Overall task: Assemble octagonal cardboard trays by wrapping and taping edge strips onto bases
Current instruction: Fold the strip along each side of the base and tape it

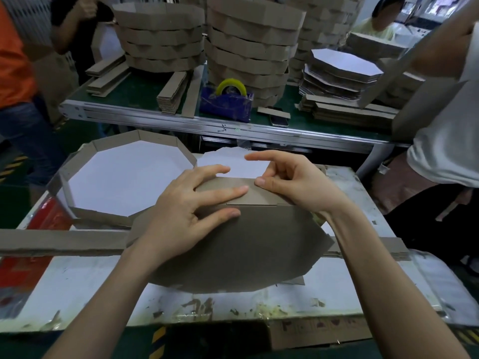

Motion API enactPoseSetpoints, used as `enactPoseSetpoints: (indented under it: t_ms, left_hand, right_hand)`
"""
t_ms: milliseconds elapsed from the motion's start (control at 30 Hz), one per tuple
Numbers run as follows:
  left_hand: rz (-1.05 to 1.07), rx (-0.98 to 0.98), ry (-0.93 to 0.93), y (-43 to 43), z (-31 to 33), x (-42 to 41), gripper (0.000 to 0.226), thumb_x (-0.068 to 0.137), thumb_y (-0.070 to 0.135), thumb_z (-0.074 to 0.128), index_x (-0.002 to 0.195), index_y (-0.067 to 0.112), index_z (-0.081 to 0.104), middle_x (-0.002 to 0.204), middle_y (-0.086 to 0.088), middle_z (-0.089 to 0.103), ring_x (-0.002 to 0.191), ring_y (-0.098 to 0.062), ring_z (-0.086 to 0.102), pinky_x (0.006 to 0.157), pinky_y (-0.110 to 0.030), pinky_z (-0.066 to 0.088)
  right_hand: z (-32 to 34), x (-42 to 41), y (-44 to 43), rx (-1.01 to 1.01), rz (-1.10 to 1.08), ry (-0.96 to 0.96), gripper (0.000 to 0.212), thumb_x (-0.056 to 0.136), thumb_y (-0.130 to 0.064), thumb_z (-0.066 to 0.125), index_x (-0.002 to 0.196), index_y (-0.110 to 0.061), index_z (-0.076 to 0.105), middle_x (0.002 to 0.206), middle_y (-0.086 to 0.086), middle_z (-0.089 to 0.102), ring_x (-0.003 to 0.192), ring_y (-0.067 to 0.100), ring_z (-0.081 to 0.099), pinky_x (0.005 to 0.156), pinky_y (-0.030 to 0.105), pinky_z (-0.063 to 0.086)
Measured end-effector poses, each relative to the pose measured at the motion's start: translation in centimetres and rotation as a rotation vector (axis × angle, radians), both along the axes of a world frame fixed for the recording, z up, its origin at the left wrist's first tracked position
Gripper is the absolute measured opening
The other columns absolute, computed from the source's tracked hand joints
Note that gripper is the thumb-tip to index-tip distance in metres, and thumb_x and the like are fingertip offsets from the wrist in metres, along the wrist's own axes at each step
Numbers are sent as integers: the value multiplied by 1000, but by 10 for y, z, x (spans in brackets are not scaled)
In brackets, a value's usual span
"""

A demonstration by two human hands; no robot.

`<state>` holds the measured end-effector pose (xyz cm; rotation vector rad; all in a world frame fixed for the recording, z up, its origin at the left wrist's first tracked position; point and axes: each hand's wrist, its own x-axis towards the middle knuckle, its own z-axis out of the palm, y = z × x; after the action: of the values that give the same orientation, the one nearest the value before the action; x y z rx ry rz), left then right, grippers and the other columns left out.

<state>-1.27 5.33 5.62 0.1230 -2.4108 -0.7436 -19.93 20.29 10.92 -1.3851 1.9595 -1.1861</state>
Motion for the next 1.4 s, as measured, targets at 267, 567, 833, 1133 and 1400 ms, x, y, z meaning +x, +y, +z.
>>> enactPoseSetpoints:
  t_ms: [267, 567, 833, 1133, 1400]
  left_hand:
    - [-57, 57, -12, 4, 13, -13, 26, 88, 48, 63, 113, 46, 66, 130, 15, 58, 118, -12, 49, 97, -34, 45]
    - [-41, 92, -53, 6, 23, -24, 17, 79, 35, 67, 91, 27, 76, 109, 16, 63, 107, -11, 51, 88, -19, 40]
    - [-65, 42, -29, 2, 18, -23, 23, 85, 44, 61, 98, 32, 76, 114, 16, 62, 105, -7, 50, 85, -27, 43]
    - [-67, 32, -41, 1, 19, -23, 24, 86, 47, 58, 98, 32, 72, 111, 21, 58, 105, -10, 51, 87, -38, 47]
    - [-26, 119, -76, 3, 15, -20, 47, 85, 41, 70, 122, 34, 42, 110, 23, 50, 114, -14, 53, 93, -41, 47]
  right_hand:
    - [-2, -7, 7, -8, -55, 0, 45, 91, -22, 71, 129, -44, 59, 100, -9, 68, 92, 7, 62, 84, 25, 50]
    - [7, 8, -2, -386, -314, 30, 14, 90, -13, 72, 91, -27, 76, 82, -8, 75, 79, 7, 68, 67, 23, 53]
    - [8, 33, 6, -297, -443, -106, 11, 90, -14, 73, 91, -24, 75, 68, -8, 74, 70, -2, 67, 70, 10, 48]
    - [11, 51, 4, -111, -571, -166, 47, 89, -20, 74, 133, -12, 60, 69, -7, 75, 74, -6, 67, 63, 4, 43]
    - [-5, 81, 16, -261, -655, -275, 23, 91, -11, 69, 106, -28, 73, 67, -5, 75, 68, -6, 66, 64, 6, 44]
